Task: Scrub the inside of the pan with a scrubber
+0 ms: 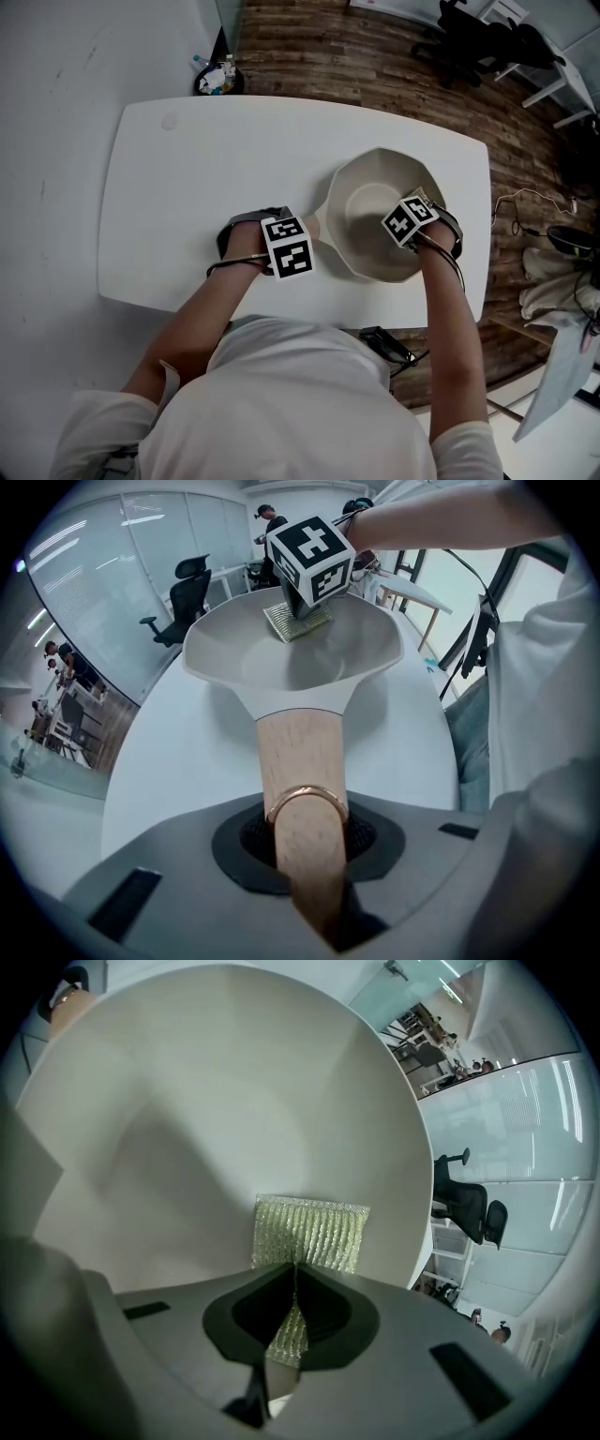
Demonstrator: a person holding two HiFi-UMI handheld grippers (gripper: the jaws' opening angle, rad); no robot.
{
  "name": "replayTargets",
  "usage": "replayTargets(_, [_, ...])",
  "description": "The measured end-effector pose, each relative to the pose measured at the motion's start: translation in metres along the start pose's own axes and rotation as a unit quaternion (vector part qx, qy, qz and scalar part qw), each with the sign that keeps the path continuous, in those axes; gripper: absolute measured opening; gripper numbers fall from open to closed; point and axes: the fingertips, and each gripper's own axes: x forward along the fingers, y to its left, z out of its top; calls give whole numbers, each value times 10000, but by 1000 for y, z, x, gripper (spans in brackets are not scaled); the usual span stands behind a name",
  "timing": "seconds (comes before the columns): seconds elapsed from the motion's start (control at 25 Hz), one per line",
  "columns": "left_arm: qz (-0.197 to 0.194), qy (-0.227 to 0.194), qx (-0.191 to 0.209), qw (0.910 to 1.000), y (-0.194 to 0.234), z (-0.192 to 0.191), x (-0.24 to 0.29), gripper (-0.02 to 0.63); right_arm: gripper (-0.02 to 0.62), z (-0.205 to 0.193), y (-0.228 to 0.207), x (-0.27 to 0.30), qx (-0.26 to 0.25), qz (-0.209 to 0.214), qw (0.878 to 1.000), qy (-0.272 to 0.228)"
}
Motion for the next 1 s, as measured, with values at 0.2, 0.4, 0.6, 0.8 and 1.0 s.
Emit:
replayTargets(0.2, [-5,41,-20,10000,-4,1,1,81,27,-13,12,0,-19,296,9993,231])
replayTargets(0.4, [-11,83,-72,9999,-6,2,1,80,26,-24,28,-3,-27,720,9962,496])
replayTargets(0.6, [-13,113,-96,9999,-7,1,2,78,26,-33,47,-5,4,1220,9898,731])
replayTargets(0.8, [-1,132,-92,9999,-9,3,2,77,26,-43,64,-11,-45,1651,9819,931])
replayTargets(1.0, [-17,144,-79,9999,-11,2,3,77,26,-52,85,-28,111,2077,9709,1186])
